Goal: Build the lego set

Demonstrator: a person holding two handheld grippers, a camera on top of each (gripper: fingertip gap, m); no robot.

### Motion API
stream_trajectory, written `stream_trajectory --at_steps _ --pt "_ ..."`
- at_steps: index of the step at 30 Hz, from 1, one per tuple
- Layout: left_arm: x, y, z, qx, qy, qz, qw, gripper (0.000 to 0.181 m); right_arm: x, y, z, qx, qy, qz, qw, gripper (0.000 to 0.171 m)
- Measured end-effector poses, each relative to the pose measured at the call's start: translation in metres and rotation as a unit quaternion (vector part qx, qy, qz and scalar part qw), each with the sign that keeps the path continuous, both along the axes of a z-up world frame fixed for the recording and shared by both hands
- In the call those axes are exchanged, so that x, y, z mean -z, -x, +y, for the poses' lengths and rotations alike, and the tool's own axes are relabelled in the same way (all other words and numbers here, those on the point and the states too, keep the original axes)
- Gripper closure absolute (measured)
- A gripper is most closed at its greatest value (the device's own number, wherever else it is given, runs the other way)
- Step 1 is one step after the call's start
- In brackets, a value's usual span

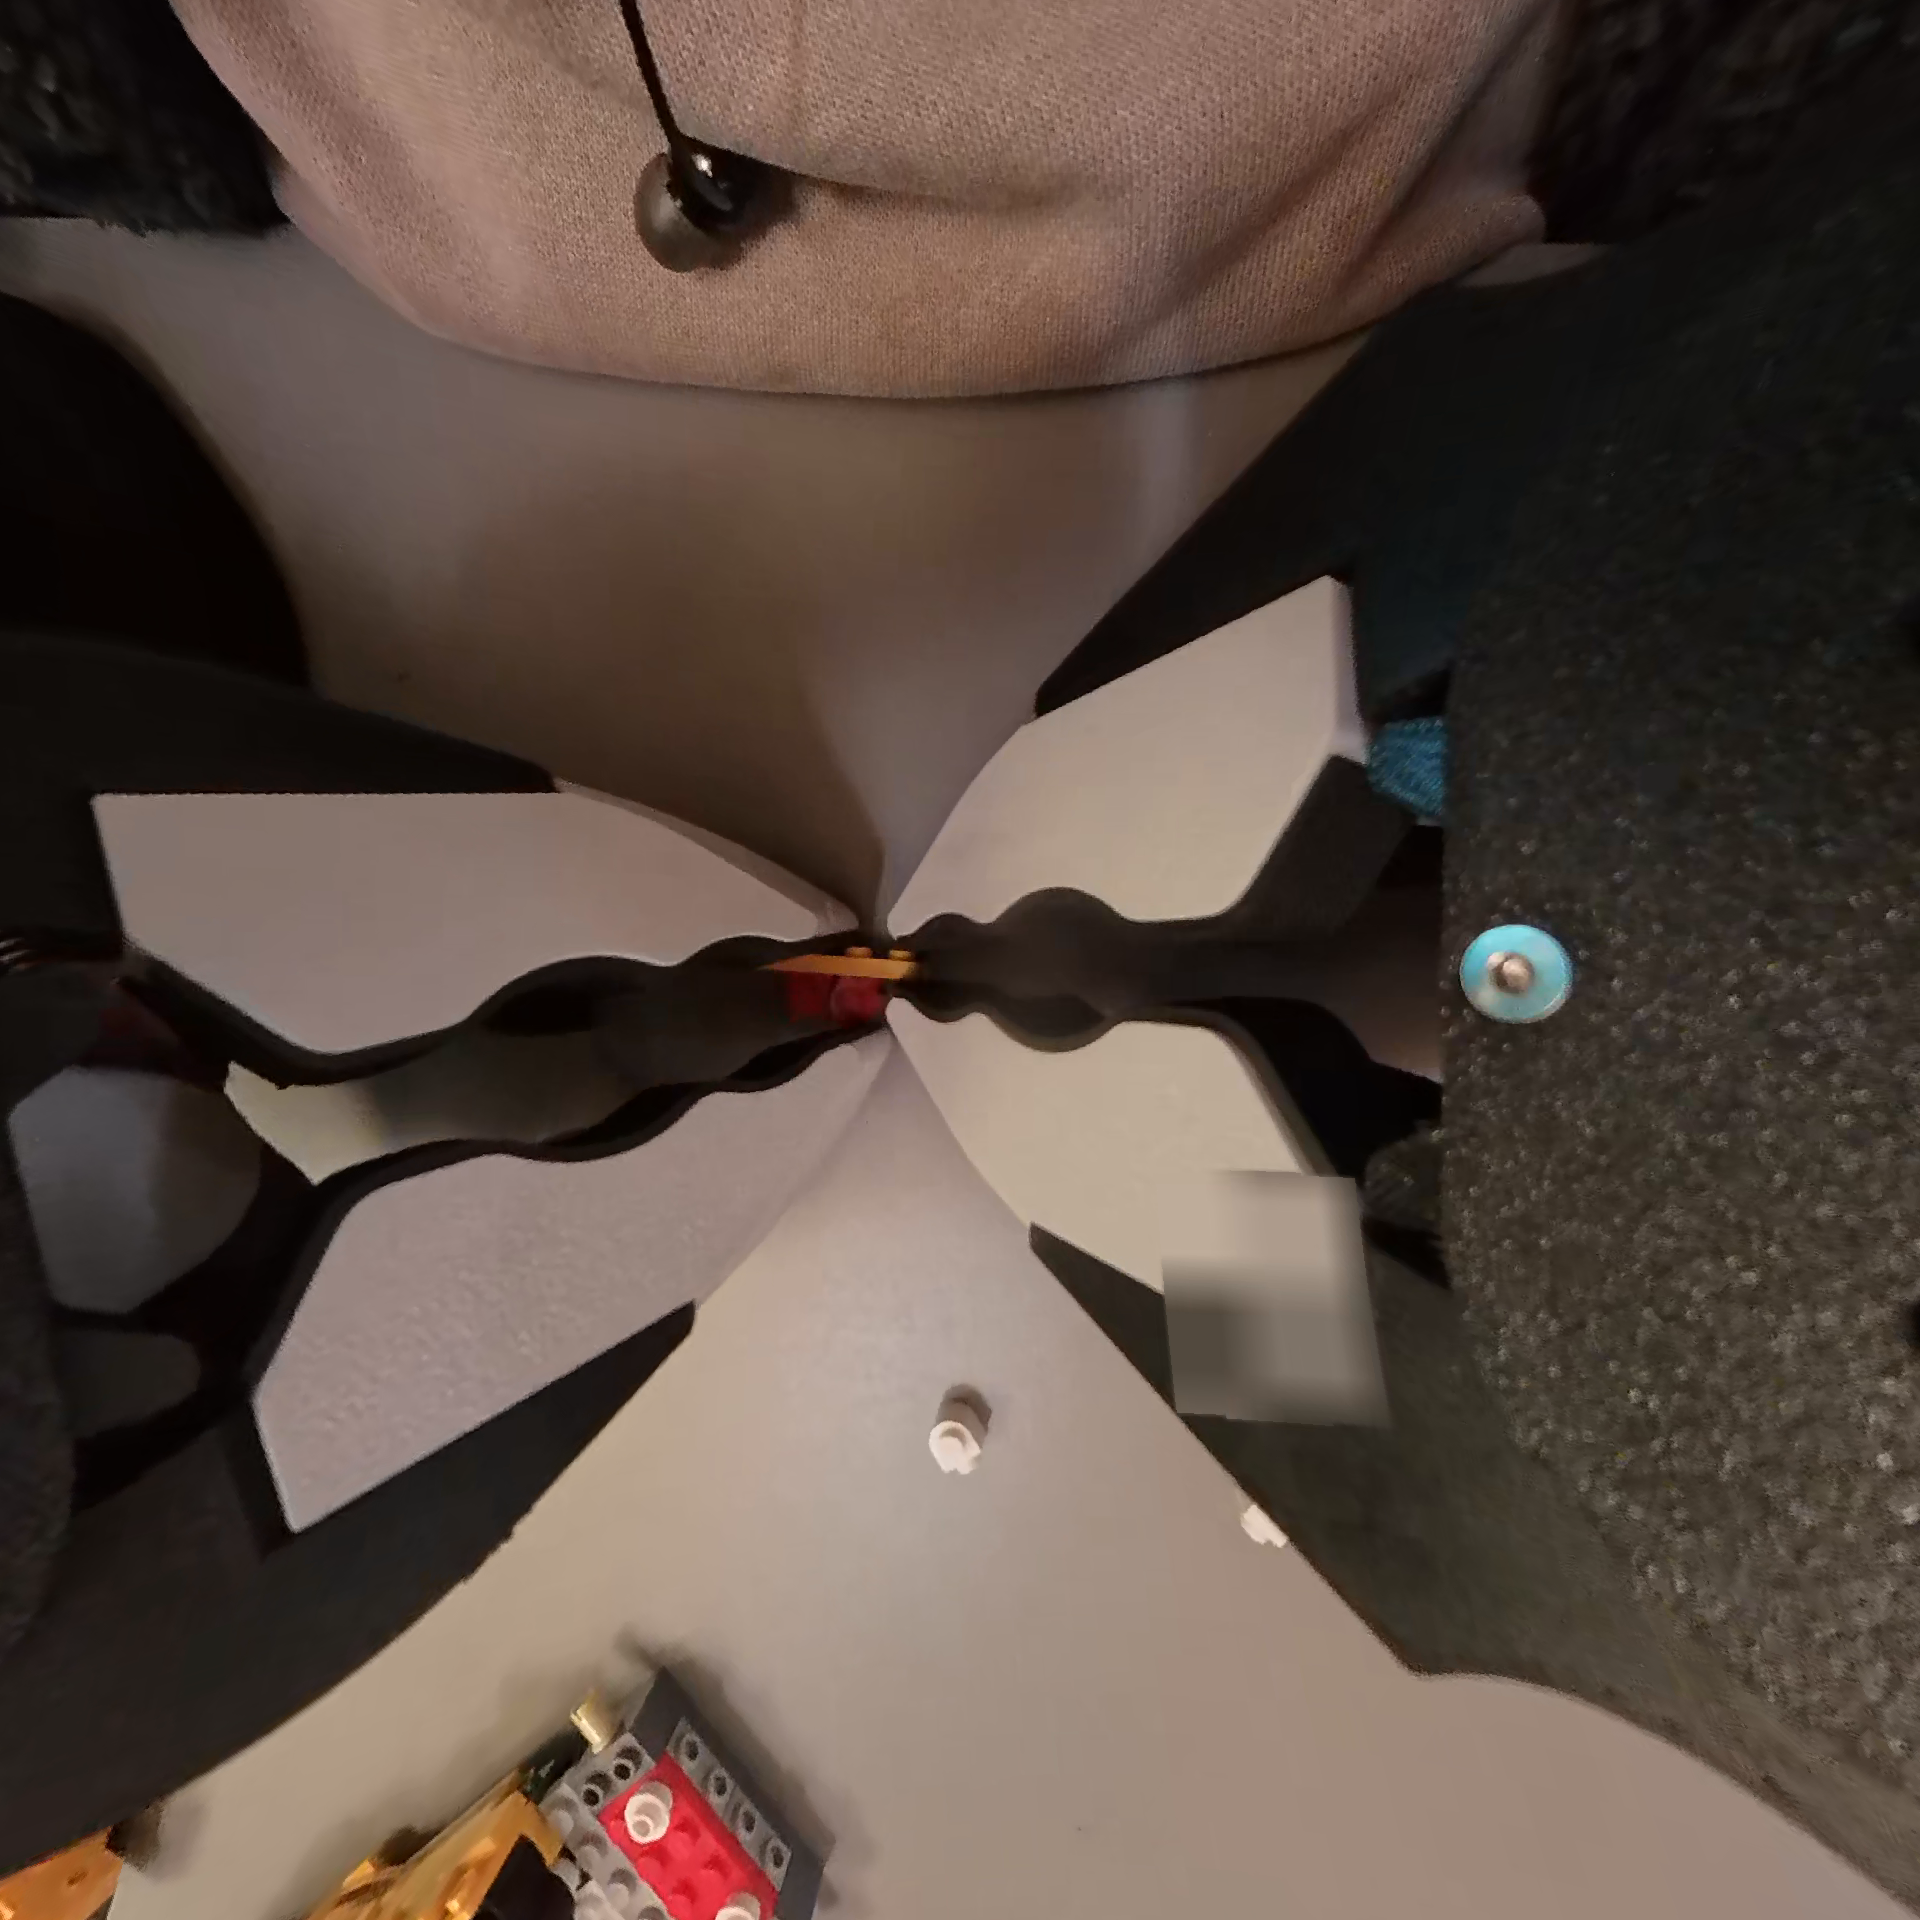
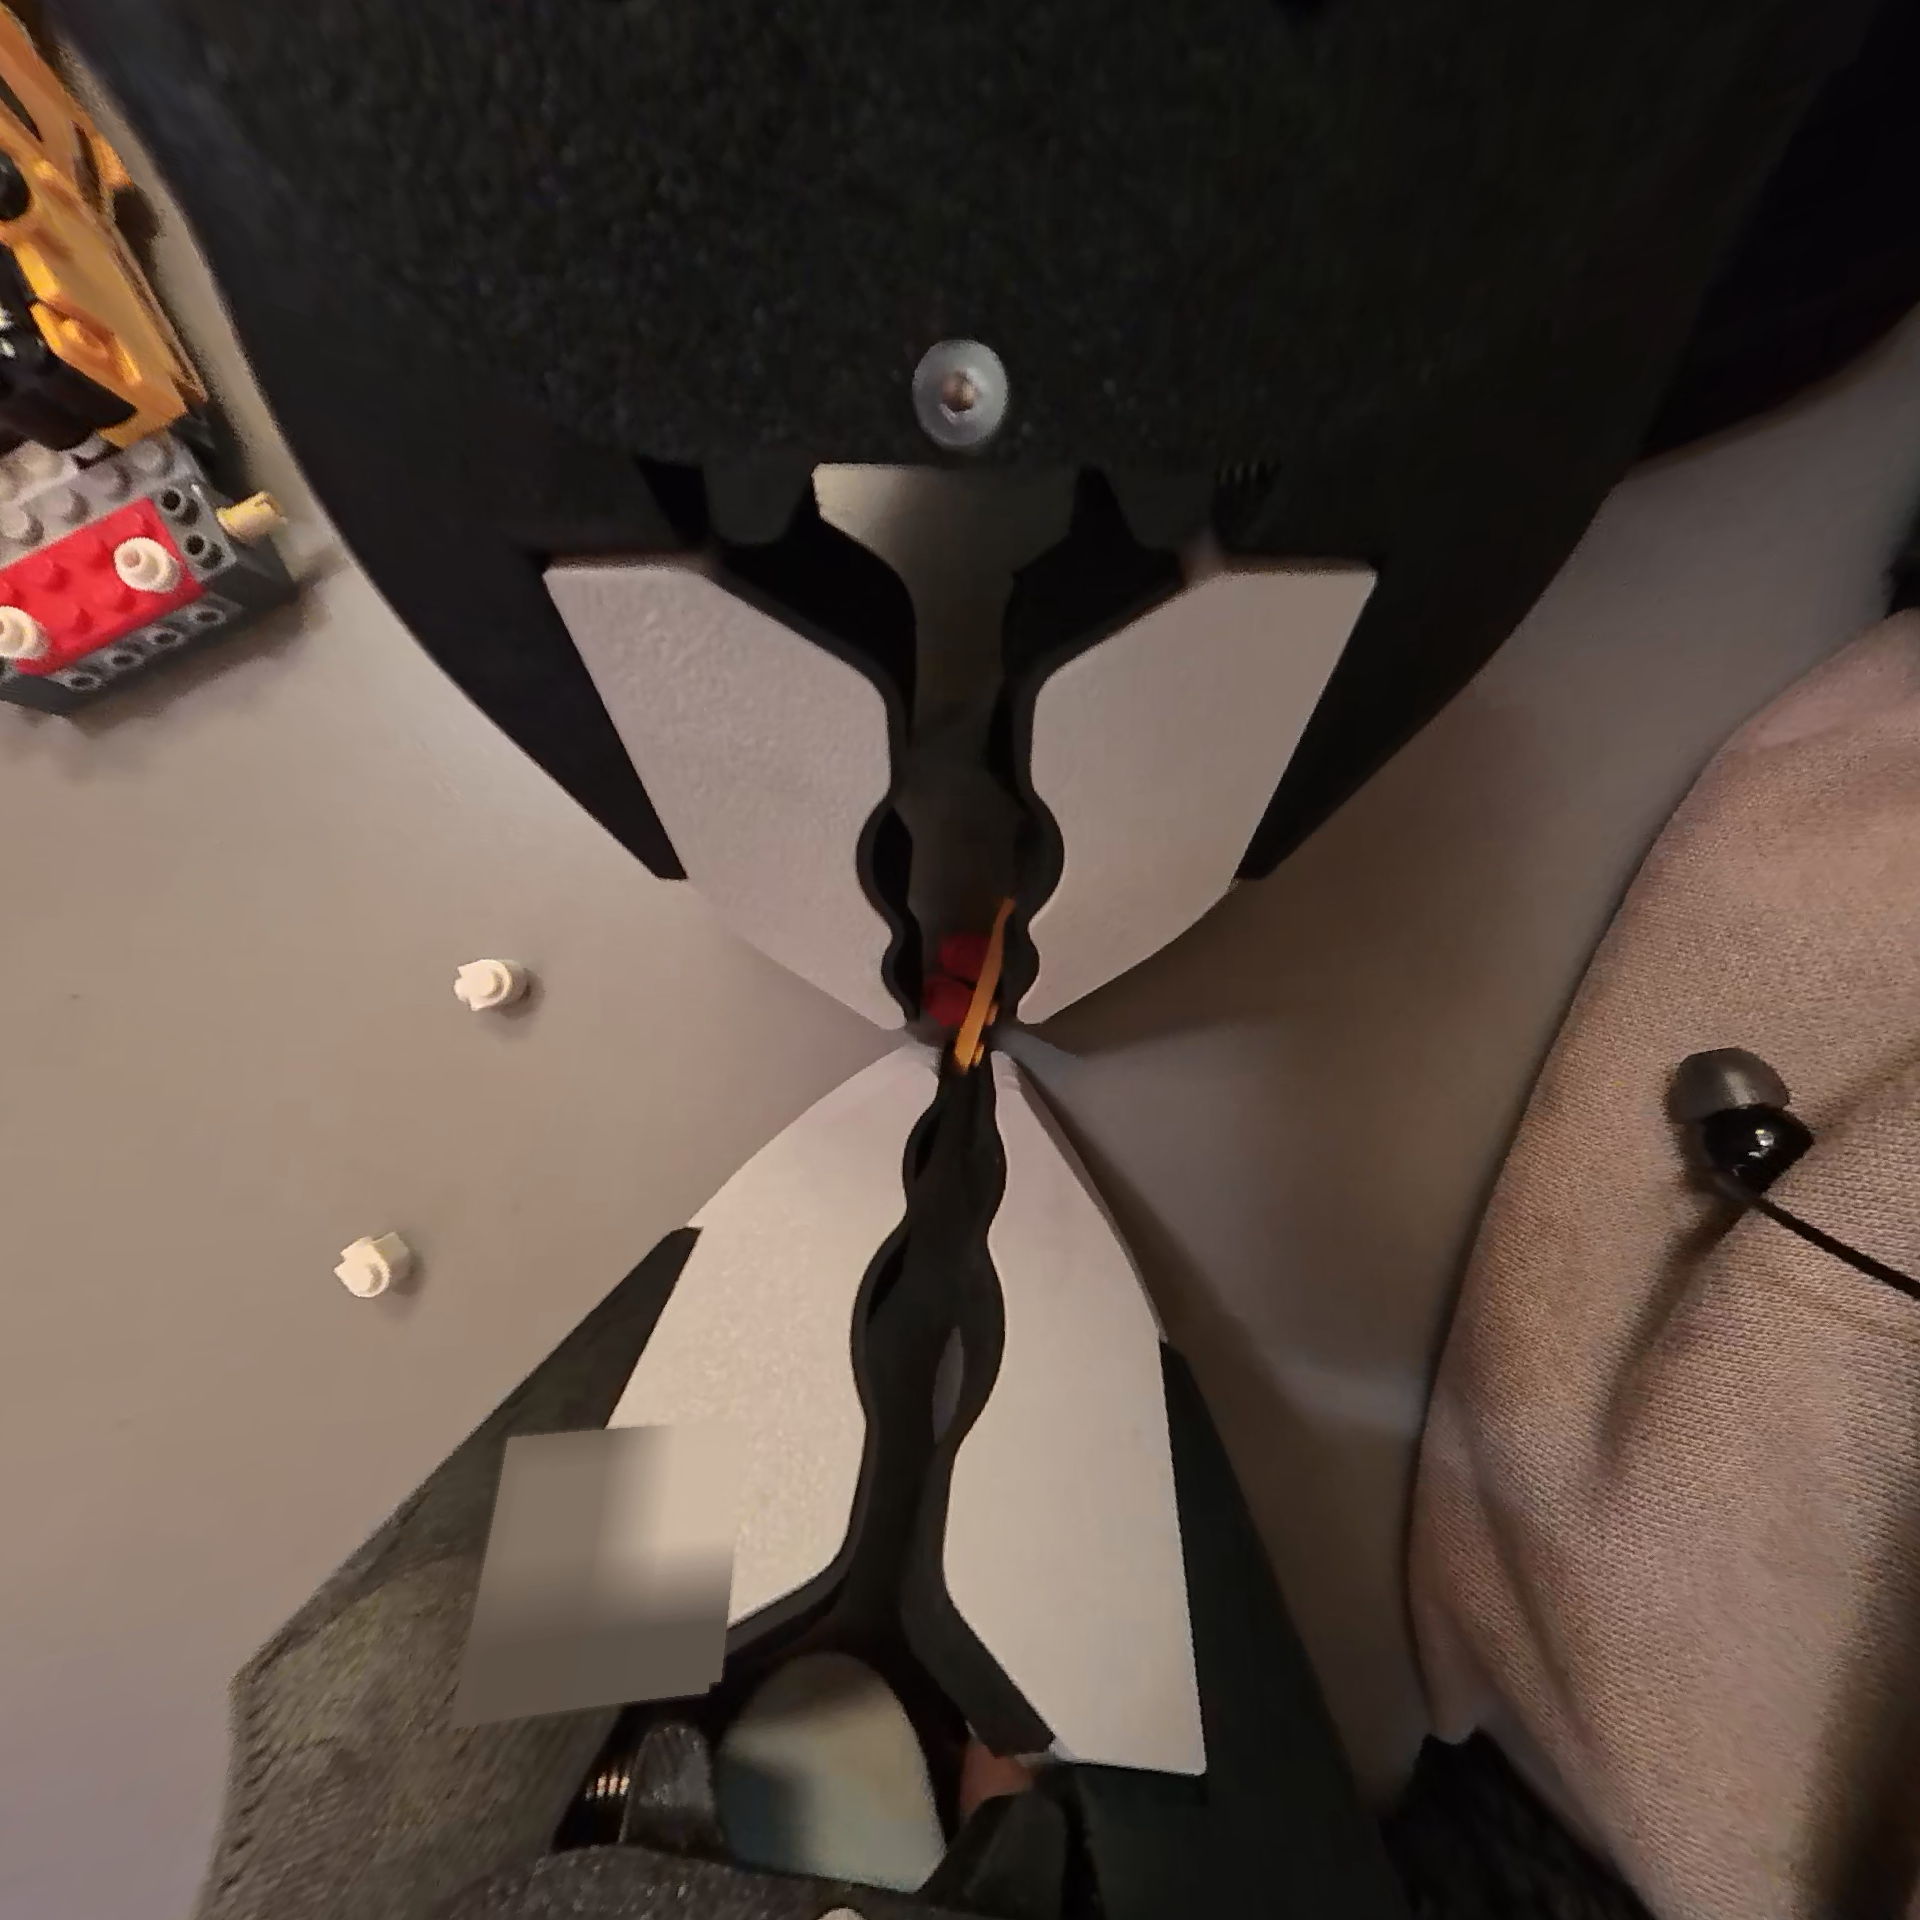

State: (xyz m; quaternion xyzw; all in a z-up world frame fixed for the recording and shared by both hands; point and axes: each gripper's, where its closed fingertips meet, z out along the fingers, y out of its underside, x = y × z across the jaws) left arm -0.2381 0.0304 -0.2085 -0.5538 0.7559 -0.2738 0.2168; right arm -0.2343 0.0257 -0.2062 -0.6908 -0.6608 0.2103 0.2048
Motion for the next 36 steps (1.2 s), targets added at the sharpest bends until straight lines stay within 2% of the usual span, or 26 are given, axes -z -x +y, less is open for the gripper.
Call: stream_trajectory --at_steps 7,15,21,26,32,36 --pt "0.0003 -0.0003 0.0017 -0.006 -0.006 -0.001 1.0 0.176 0.0016 0.0002 0.001 -0.001 -0.002 -0.01 1.0 0.157" --pt "0.0007 -0.0013 0.0045 -0.023 -0.006 -0.001 1.0 0.175 0.0015 -0.001 0.0022 0.037 -0.021 0.009 0.999 0.158" --pt "0.0008 -0.0018 0.0048 -0.028 -0.005 -0.001 1.0 0.175 0.0019 -0.0019 0.0017 0.025 -0.03 0.012 0.999 0.158" --pt "0.0007 -0.0018 0.0045 -0.021 -0.024 -0.005 0.999 0.176 0.0021 -0.002 0.0012 0.043 -0.01 0.013 0.999 0.158" --pt "0.0006 -0.0012 0.0034 -0.001 -0.049 -0.014 0.999 0.176 0.002 -0.0018 0.0008 0.04 -0.031 0.01 0.999 0.157" --pt "0.0007 -0.0014 0.0026 0.0 -0.039 -0.012 0.999 0.176 0.0024 -0.0011 0.0013 0.041 -0.022 0.01 0.999 0.156"
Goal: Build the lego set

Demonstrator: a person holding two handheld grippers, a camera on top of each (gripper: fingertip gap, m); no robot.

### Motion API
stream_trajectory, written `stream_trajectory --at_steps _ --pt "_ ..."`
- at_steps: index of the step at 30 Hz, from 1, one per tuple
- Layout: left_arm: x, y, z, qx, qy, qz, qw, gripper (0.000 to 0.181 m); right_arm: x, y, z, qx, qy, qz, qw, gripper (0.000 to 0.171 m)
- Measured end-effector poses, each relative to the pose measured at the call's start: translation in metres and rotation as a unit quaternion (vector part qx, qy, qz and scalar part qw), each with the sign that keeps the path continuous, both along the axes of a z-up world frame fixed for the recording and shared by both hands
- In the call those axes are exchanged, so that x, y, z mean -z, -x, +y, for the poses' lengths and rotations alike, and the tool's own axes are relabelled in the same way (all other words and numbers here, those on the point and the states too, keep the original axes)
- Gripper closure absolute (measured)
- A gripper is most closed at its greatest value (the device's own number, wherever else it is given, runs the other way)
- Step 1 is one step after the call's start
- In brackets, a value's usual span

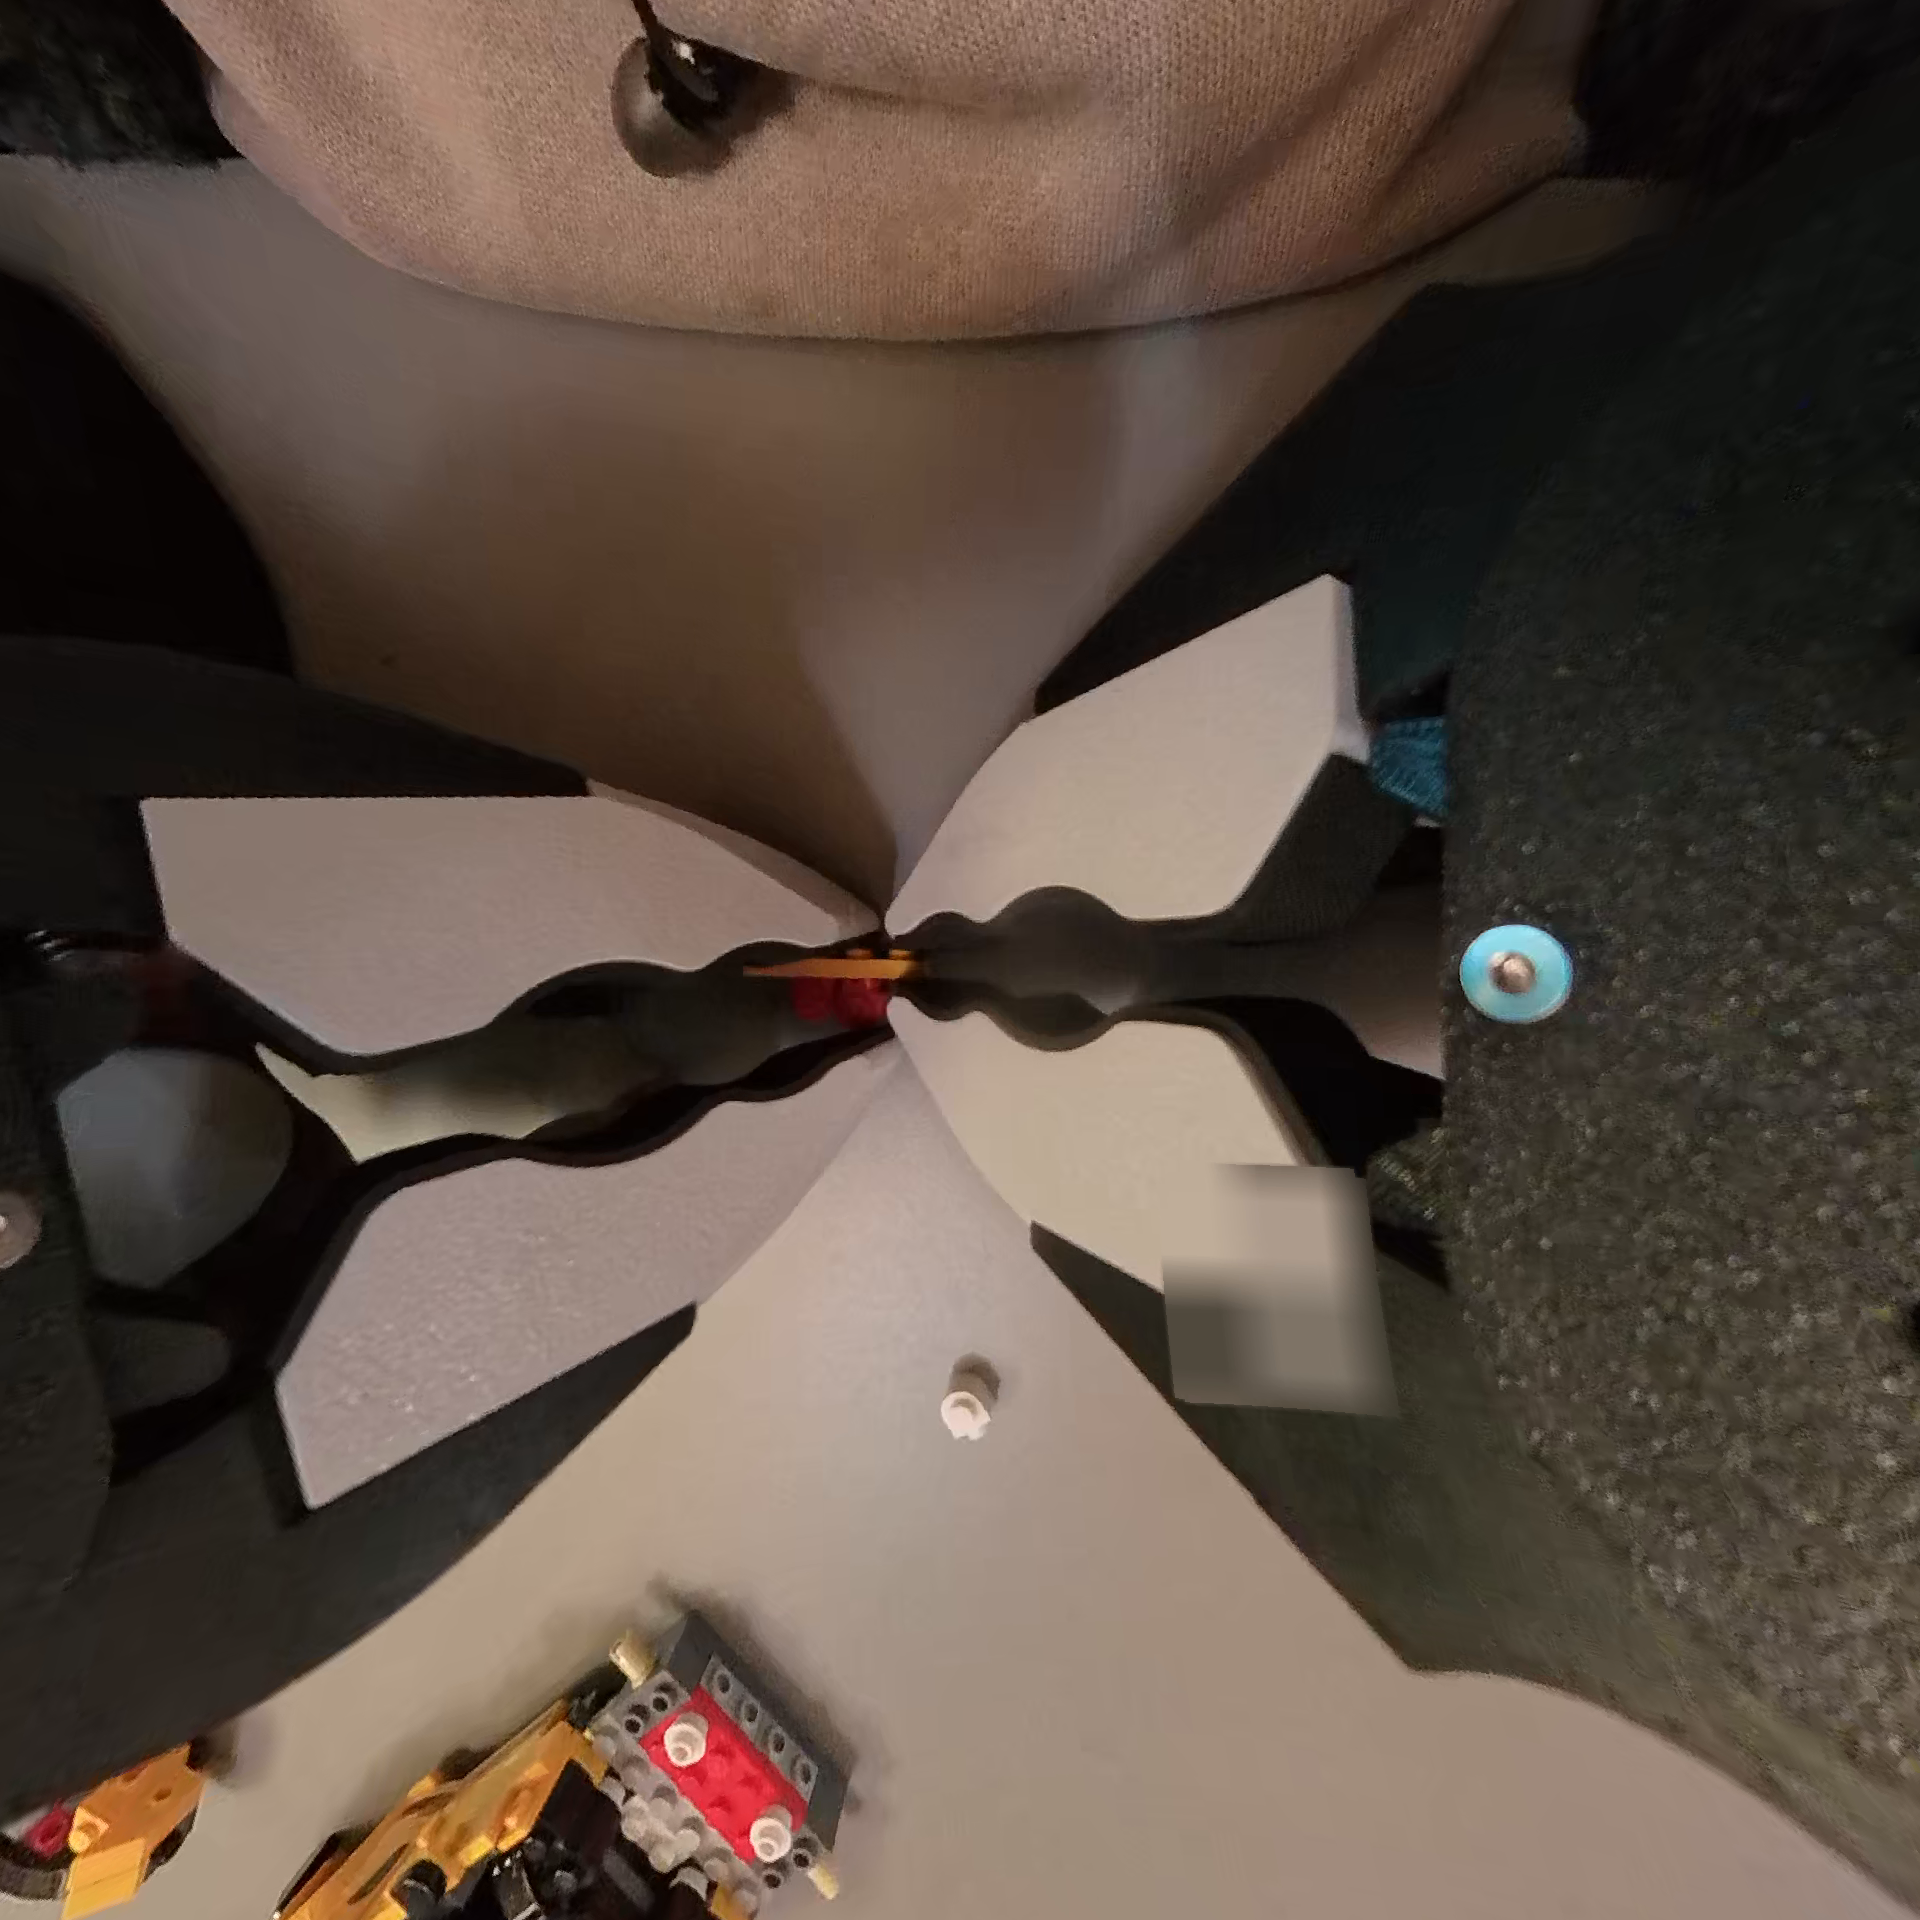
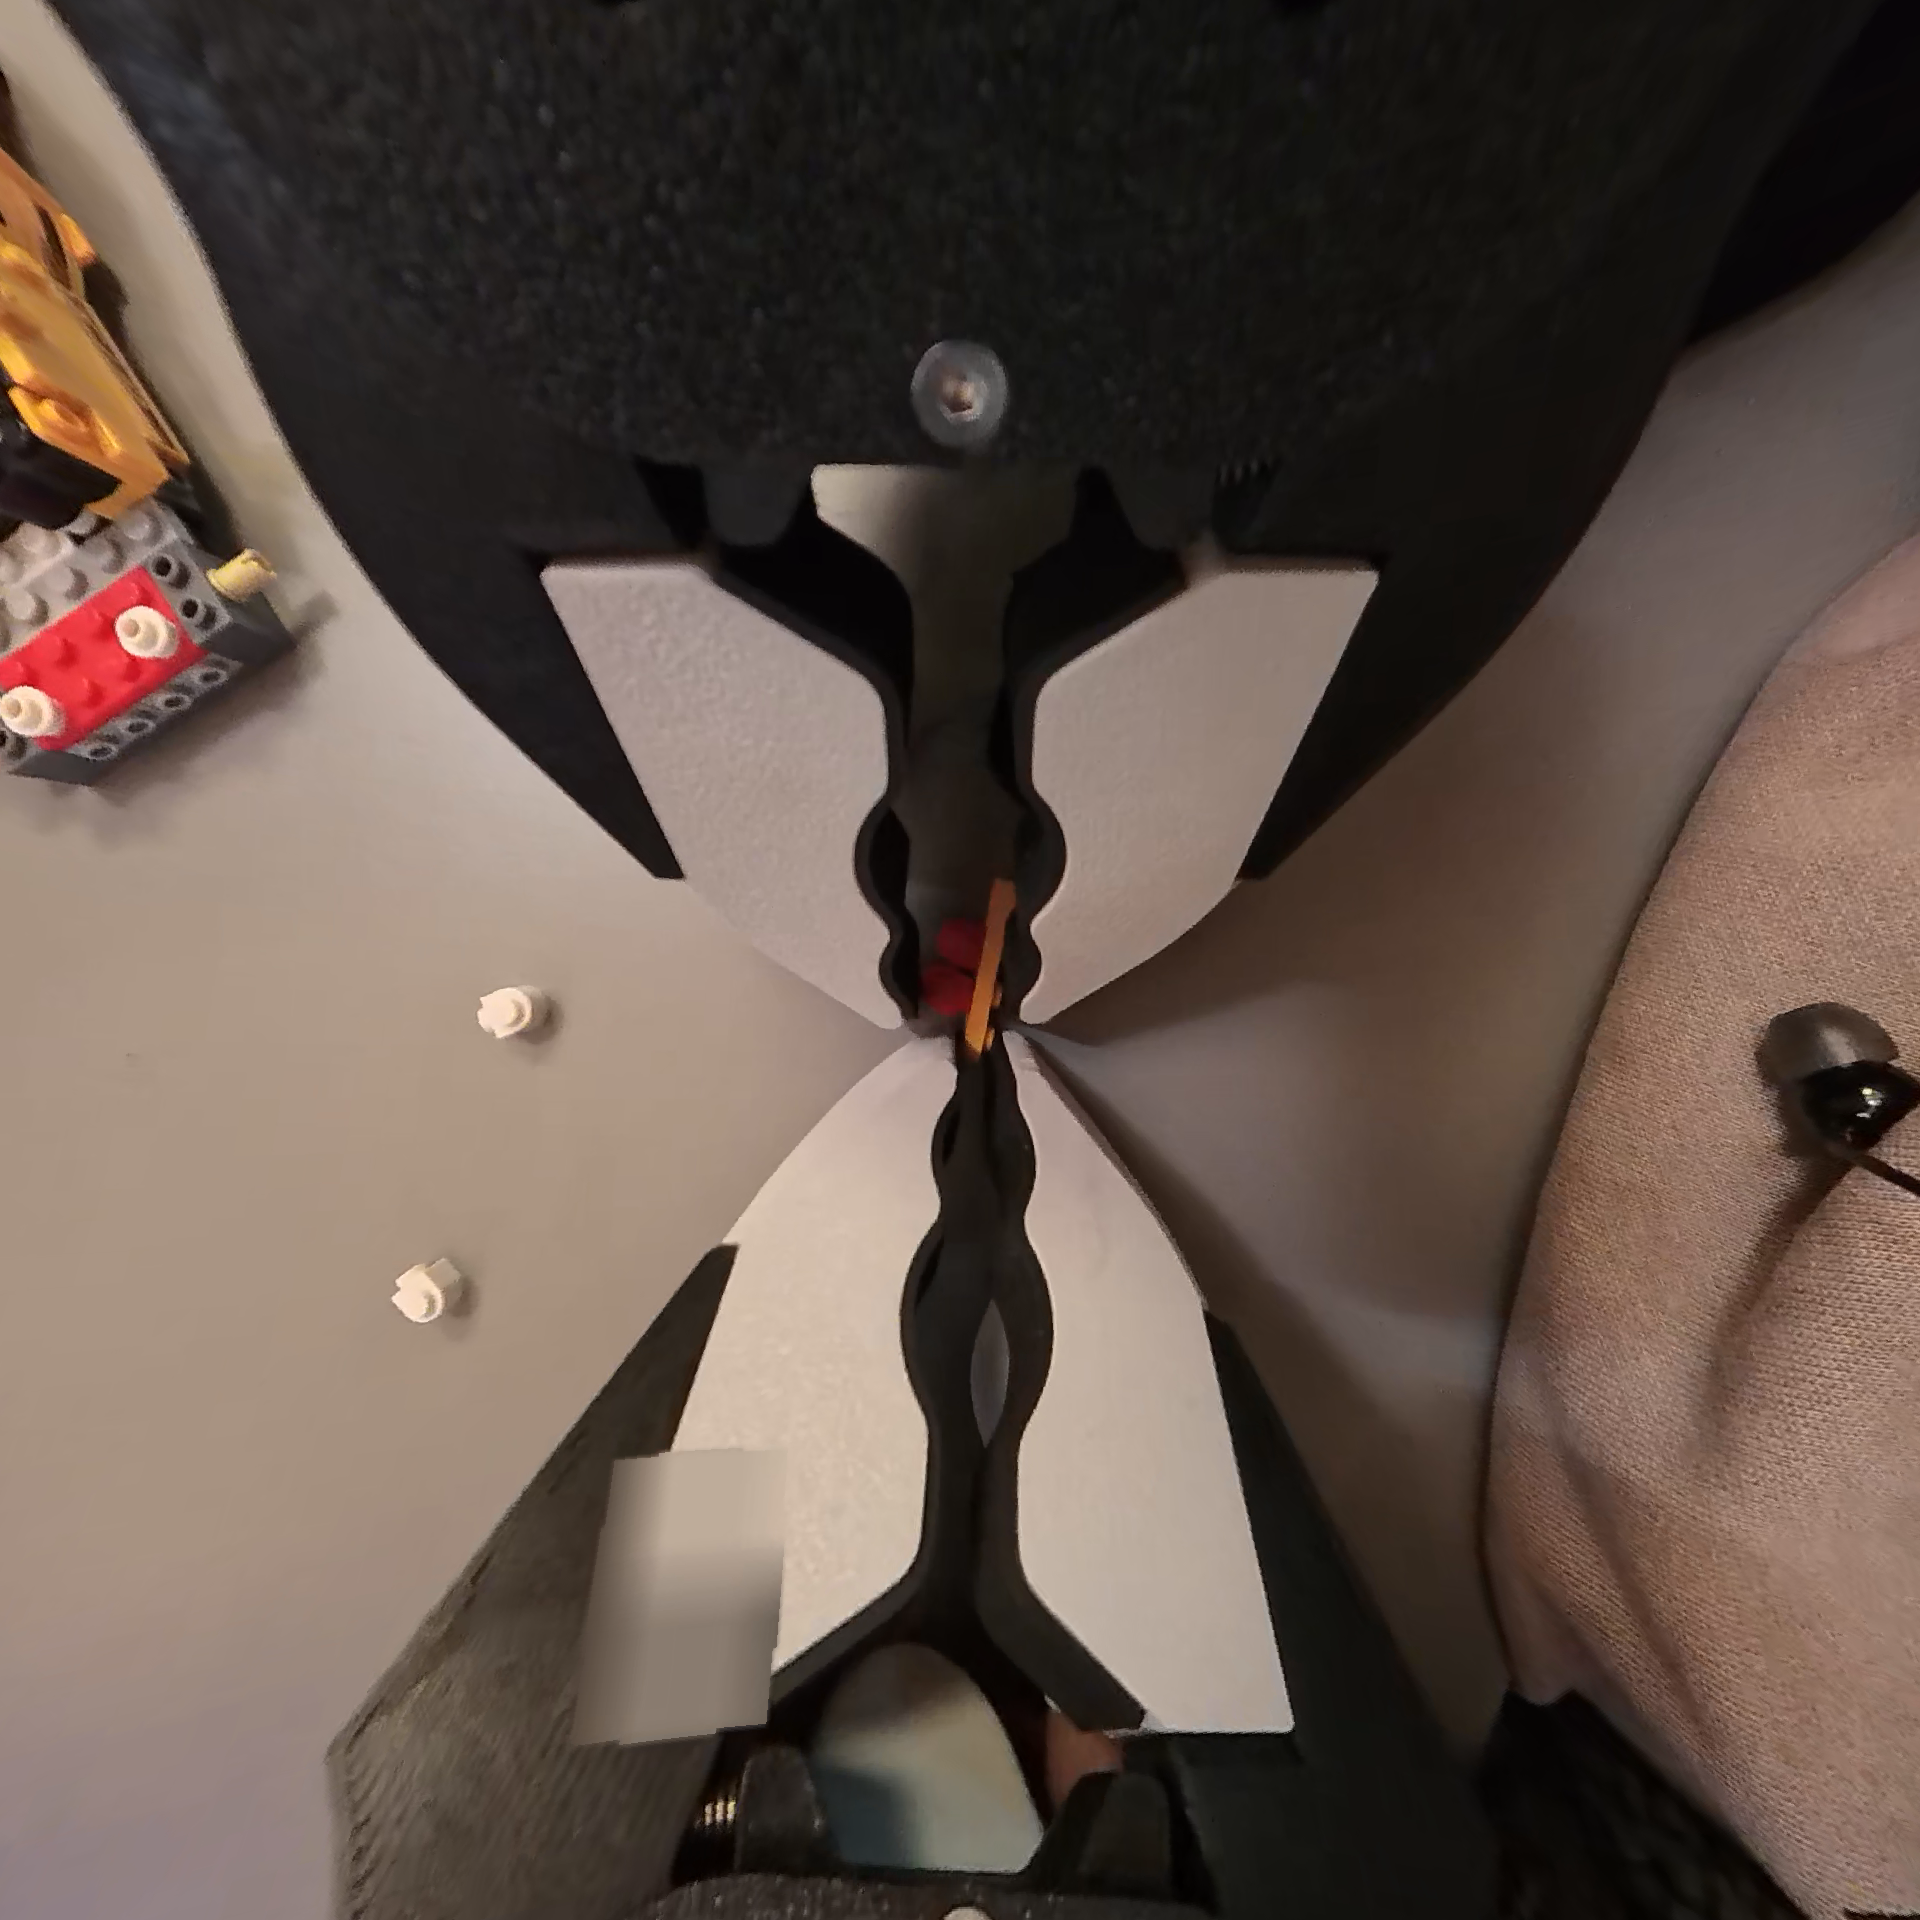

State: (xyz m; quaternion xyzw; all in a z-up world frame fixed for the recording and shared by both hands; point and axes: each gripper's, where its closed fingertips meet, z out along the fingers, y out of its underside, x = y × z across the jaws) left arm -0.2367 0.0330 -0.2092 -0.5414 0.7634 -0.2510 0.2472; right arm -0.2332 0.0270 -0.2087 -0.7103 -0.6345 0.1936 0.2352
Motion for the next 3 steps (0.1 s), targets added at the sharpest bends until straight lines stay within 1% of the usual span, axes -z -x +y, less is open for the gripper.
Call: stream_trajectory --at_steps 3 --pt "0.0 0.0001 -0.0004 0.001 0.001 0.0 1.0 0.176 0.0001 0.0 0.0011 -0.002 0.003 -0.003 1.0 0.154"
